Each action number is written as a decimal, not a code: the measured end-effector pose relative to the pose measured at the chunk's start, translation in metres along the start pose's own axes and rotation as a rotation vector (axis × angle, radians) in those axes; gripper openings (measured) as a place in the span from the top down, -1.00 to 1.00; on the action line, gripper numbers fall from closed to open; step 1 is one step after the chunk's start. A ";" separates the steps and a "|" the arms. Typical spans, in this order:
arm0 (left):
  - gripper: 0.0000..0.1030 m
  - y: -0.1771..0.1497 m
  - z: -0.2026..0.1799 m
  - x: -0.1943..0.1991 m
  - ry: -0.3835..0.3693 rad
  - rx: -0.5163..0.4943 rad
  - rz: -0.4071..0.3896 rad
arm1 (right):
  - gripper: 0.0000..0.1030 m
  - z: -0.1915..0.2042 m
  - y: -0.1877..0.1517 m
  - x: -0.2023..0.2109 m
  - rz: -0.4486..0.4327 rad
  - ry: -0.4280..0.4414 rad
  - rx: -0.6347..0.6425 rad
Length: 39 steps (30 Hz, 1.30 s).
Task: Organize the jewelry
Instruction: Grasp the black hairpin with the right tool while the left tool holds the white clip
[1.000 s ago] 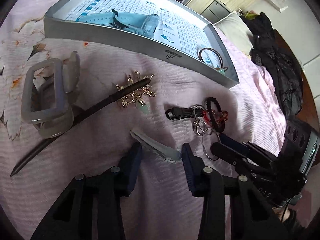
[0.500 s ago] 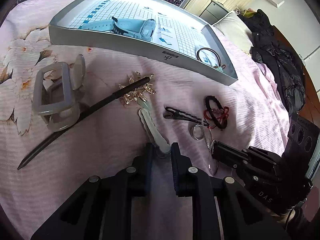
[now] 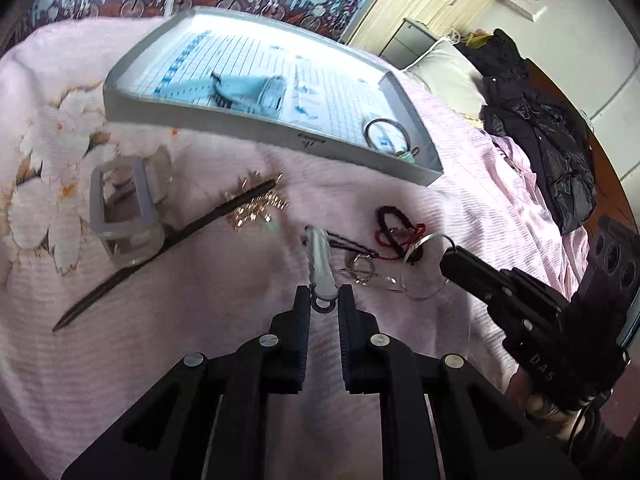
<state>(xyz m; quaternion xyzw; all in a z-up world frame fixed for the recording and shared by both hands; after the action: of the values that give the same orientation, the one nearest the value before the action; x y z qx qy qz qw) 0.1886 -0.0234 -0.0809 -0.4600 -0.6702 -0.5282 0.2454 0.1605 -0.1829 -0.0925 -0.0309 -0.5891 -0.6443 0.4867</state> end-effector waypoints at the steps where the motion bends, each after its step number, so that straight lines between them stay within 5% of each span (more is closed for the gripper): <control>1: 0.81 0.000 -0.003 0.001 -0.002 -0.013 -0.014 | 0.93 -0.001 0.002 0.002 -0.016 0.009 -0.005; 11: 0.81 -0.003 -0.015 -0.012 0.012 -0.059 -0.009 | 0.93 -0.002 0.006 0.009 -0.034 0.003 -0.006; 19: 0.81 -0.009 -0.011 -0.026 0.034 -0.067 0.056 | 0.92 -0.021 -0.010 -0.017 0.125 -0.012 -0.110; 25: 0.81 -0.010 -0.009 -0.030 0.050 -0.072 0.071 | 0.88 -0.030 -0.016 -0.018 0.136 -0.046 -0.153; 33: 0.81 -0.010 -0.009 -0.035 0.049 -0.066 0.081 | 0.58 -0.036 -0.017 -0.016 0.131 -0.080 -0.171; 39: 0.81 -0.011 -0.006 -0.035 0.047 -0.052 0.080 | 0.55 -0.037 -0.016 -0.022 0.123 0.008 -0.212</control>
<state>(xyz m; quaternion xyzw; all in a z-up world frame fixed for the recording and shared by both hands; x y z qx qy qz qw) 0.1940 -0.0415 -0.1123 -0.4802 -0.6312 -0.5459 0.2700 0.1813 -0.2021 -0.1288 -0.1158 -0.5127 -0.6720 0.5216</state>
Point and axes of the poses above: each gripper's, at about its wrist camera, not at the fingertips, and x roughly against the way its jaws point, z to its left, y to its top, the point moved 2 cm from there along -x, roughly the way its jaws point, and after that the axes turned 7 degrees about y, right-handed, at the moved point
